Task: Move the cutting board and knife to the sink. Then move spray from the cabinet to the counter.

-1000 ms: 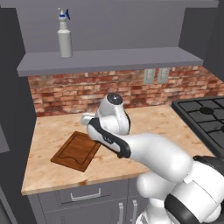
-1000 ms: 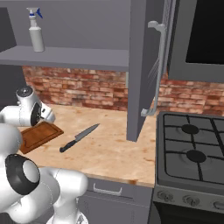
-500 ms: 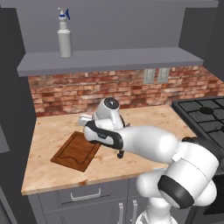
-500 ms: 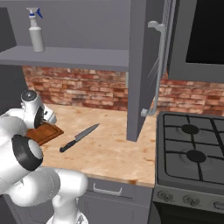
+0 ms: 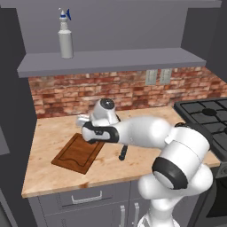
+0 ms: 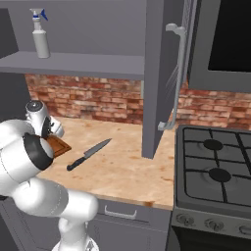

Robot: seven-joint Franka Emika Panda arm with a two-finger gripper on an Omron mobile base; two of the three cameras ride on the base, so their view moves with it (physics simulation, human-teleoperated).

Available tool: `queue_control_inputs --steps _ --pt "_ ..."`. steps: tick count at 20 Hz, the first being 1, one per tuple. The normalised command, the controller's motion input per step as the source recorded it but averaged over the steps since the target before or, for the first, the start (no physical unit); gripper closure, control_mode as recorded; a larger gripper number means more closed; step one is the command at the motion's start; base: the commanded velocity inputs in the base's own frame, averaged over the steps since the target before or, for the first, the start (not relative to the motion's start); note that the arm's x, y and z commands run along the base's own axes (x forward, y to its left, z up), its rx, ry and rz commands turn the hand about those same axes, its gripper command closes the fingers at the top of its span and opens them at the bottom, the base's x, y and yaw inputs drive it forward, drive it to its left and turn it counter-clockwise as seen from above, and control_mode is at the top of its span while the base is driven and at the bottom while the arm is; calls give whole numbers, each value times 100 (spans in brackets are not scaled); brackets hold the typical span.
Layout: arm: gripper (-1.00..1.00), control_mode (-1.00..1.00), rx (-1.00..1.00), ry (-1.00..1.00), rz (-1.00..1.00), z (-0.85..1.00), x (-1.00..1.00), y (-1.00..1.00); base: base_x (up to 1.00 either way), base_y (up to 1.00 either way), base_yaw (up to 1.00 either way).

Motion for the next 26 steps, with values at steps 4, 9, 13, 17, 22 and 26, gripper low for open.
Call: queue_control_inputs --steps 4,9,13,17,22,26 --pt "-100 -100 -9 5 0 -1 29 11 0 0 0" --pt "-100 -100 -13 1 0 -8 24 10 0 0 0" --pt "-100 -100 -12 1 0 -8 19 7 0 0 0" --pt "-100 -100 -5 0 0 -5 17 5 0 0 0" --pt "-100 -100 0 0 0 -1 9 2 0 0 0" --pt "-100 -100 0 0 0 -1 8 2 0 0 0"
